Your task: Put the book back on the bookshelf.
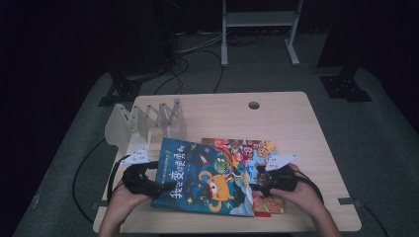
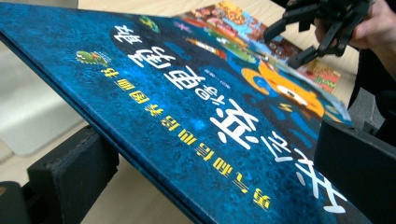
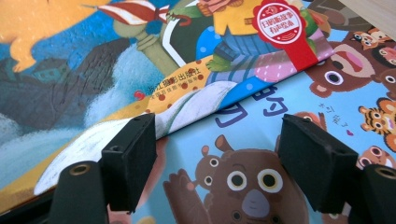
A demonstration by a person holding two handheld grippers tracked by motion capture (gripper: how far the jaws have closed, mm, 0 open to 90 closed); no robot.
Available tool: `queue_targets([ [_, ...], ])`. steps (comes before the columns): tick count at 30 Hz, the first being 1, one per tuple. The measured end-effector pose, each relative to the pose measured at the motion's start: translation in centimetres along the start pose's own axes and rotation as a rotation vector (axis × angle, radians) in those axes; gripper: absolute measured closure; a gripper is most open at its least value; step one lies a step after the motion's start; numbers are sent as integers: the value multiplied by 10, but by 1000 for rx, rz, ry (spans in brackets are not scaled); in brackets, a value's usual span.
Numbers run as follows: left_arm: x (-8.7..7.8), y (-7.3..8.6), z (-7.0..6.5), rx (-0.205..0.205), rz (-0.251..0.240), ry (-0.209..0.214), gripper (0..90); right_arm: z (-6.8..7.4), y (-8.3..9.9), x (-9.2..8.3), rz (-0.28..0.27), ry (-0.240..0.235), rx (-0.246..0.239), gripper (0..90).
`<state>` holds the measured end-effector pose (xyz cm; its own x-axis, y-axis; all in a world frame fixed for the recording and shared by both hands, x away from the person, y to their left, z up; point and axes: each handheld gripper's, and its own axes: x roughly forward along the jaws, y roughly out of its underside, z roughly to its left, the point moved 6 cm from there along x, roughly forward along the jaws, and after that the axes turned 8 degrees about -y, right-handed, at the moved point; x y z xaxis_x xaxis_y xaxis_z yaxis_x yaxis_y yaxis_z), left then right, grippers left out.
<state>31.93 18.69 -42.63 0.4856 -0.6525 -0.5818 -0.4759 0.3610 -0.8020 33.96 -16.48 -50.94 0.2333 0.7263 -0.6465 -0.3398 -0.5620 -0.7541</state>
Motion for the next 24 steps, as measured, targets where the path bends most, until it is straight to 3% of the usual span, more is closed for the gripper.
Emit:
queue_targets([
  [6, -6, -28, -4, 32, 8, 12, 8, 4, -1, 2, 7, -4, -15, 270],
  [12, -7, -46, -3, 50, 21, 9, 63, 6, -1, 2, 4, -4, -12, 270],
  [16, -6, -63, 2, 32, 67, 4, 158, 8, 0, 2, 4, -5, -19, 273],
  [21, -3, -74, 10, 44, 111, -25, 288, 12, 1, 2, -10, -2, -16, 276],
  [24, 1, -77, 11, 50, 131, -5, 365, 14, 2, 2, -21, 3, -16, 293],
])
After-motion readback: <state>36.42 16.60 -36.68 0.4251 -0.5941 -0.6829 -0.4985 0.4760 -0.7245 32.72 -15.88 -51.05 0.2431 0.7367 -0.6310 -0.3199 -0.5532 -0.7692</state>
